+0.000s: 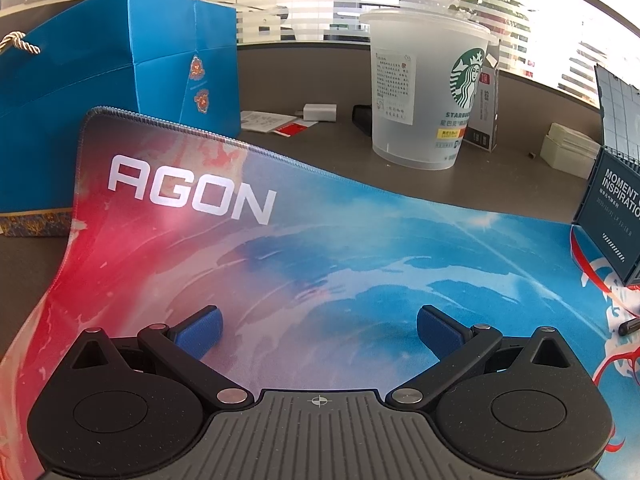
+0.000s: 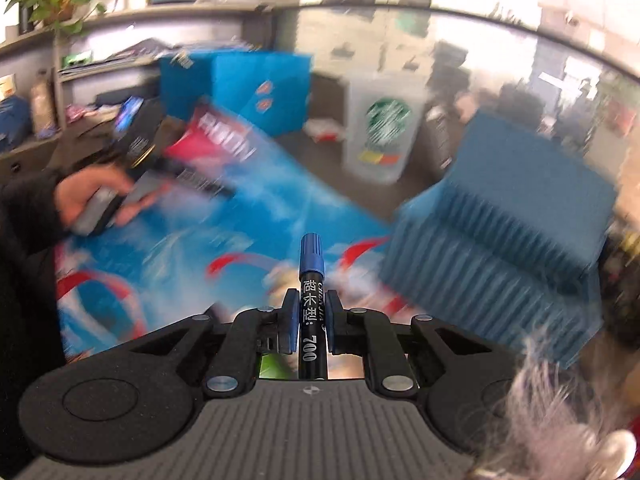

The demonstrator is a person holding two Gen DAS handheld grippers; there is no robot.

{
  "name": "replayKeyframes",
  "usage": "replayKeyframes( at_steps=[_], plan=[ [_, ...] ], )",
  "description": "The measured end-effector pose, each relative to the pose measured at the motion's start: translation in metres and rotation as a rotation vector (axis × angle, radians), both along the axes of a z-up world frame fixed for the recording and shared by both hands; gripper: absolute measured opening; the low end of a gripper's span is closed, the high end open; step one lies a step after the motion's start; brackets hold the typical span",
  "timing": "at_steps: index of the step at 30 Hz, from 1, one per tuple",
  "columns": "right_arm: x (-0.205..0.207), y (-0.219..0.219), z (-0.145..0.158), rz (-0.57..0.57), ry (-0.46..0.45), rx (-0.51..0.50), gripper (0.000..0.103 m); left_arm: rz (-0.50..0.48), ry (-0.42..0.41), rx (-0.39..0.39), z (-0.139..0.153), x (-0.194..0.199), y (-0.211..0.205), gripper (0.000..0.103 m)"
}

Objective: Organize rigid objects
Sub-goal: 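Carry the black marker with the right gripper into the blue crate and release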

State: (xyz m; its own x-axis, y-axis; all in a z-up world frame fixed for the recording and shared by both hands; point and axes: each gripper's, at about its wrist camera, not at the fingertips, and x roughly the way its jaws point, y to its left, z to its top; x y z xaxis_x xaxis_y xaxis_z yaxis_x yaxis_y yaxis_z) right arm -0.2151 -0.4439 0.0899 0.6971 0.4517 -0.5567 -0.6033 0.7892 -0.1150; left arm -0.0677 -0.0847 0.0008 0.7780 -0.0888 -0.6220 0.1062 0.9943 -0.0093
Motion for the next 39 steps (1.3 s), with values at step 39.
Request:
replayKeyframes(
  at_steps=[39],
  plan=[
    [0.252, -0.02, -0.01, 0.265, 0.483, -0.331, 0.012, 0.001, 0.002, 0.017, -0.001, 0.0, -0.002, 0.103]
  ],
)
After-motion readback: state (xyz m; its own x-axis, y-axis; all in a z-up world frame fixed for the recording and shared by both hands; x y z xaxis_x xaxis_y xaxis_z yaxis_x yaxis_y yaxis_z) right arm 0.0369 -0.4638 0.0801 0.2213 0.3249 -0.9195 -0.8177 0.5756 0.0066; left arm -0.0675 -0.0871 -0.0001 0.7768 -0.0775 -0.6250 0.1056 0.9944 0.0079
